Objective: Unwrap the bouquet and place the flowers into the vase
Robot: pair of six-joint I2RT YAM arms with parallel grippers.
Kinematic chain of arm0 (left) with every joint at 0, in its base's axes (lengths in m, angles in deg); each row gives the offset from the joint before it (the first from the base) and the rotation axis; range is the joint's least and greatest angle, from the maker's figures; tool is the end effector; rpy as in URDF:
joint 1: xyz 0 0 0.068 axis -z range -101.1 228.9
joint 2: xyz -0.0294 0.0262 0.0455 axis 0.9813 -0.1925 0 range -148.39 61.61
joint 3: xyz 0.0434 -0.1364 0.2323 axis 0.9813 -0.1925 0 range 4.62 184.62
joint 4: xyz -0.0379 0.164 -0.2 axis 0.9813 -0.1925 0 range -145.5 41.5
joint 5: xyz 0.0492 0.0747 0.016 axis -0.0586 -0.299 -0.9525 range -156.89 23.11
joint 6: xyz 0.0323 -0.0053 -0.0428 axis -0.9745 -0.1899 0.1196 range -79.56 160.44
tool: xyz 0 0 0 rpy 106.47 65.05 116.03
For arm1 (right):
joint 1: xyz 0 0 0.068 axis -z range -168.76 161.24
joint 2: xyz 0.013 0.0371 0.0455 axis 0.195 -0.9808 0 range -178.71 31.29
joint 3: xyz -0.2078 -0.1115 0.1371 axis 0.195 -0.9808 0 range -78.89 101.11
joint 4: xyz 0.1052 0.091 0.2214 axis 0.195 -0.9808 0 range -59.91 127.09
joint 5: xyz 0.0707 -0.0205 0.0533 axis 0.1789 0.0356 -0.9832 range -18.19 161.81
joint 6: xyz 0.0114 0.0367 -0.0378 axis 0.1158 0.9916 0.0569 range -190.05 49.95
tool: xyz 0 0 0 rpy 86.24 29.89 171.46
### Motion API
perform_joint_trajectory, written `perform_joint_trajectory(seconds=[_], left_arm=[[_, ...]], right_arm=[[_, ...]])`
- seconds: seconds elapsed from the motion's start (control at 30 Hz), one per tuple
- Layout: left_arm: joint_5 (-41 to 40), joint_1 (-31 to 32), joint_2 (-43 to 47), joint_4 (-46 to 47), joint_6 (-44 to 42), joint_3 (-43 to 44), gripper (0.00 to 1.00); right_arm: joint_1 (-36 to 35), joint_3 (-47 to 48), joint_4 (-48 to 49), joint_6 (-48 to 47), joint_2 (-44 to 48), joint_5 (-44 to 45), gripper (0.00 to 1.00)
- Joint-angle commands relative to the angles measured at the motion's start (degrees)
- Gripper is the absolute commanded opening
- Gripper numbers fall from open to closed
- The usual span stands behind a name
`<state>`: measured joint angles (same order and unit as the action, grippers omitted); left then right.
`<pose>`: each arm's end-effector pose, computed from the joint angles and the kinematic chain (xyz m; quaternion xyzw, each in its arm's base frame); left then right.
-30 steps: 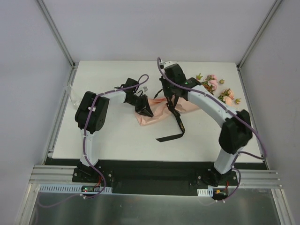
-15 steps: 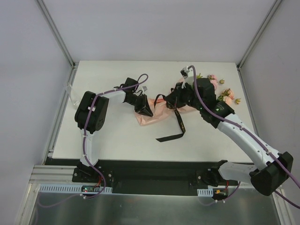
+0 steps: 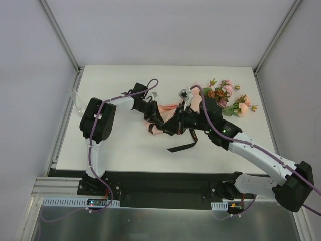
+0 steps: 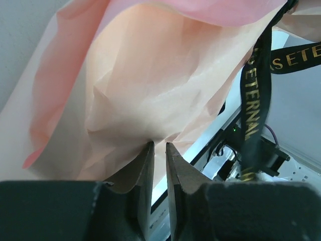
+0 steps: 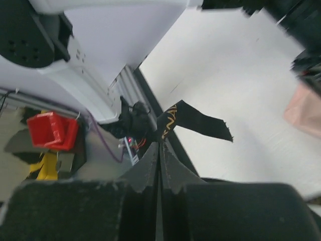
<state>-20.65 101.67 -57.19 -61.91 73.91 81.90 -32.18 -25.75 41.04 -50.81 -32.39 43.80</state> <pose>0.3839 -0.1891 0.1467 0.0359 0.8842 -0.4608 0.0679 0.1771 0.1904 0.3521 -0.3091 0.6746 0.4900 0.4574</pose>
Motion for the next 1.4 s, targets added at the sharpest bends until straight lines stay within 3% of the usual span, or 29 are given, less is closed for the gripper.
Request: perform_joint_trajectory(seconds=[0.0, 0.13, 0.17, 0.27, 0.37, 0.43, 0.53, 0.67, 0.83, 1.07, 1.17, 1.37], left_arm=[[1.5, -0.6, 3.8, -0.8, -2.5, 1.6, 0.19], [0.9, -0.6, 6.0, -1.0, -4.3, 1.6, 0.3], [0.6, -0.6, 6.6, -1.0, -4.6, 1.5, 0.32], [0.7, -0.7, 8.1, -1.3, -4.7, 1.6, 0.35], [-0.1, -0.7, 9.6, -1.2, -2.2, 1.0, 0.28], [-0.9, -0.7, 10.3, -1.2, -0.2, 1.9, 0.23], [-1.1, -0.7, 9.3, -1.2, 1.5, 3.8, 0.21], [0.5, -0.7, 4.5, -1.3, 1.7, 6.5, 0.16], [0.7, -0.6, 0.0, -1.4, 0.7, 6.1, 0.14], [-0.9, -0.7, 0.2, -1.8, -0.3, 6.3, 0.13], [1.0, -0.6, -0.6, -1.8, 1.2, 6.4, 0.12], [0.8, -0.3, 0.7, -1.7, 1.3, 6.1, 0.11]], right_arm=[[-5.1, -2.0, 6.0, 2.4, -3.4, -3.5, 0.05], [-6.0, -5.6, 5.8, -0.1, -2.2, 2.8, 0.18], [-6.0, -6.1, 3.5, -2.2, -1.6, 5.0, 0.31], [-5.6, -2.8, -7.0, -7.5, -0.8, 15.1, 0.52], [-4.6, 1.2, -18.9, -10.4, -1.7, 30.2, 0.55], [-3.0, 3.5, -21.9, -12.3, -2.8, 38.9, 0.55], [0.9, 5.8, -21.9, -15.7, -6.6, 39.3, 0.53], [2.4, 13.0, -24.6, -20.3, -15.3, 43.0, 0.4], [3.6, 23.3, -25.7, -23.9, -27.8, 43.8, 0.32], [4.1, 35.5, -29.7, -20.9, -41.7, 48.0, 0.34], [4.1, 36.3, -30.0, -20.0, -44.5, 48.5, 0.33], [4.1, 34.7, -30.2, -21.1, -46.4, 54.5, 0.19]])
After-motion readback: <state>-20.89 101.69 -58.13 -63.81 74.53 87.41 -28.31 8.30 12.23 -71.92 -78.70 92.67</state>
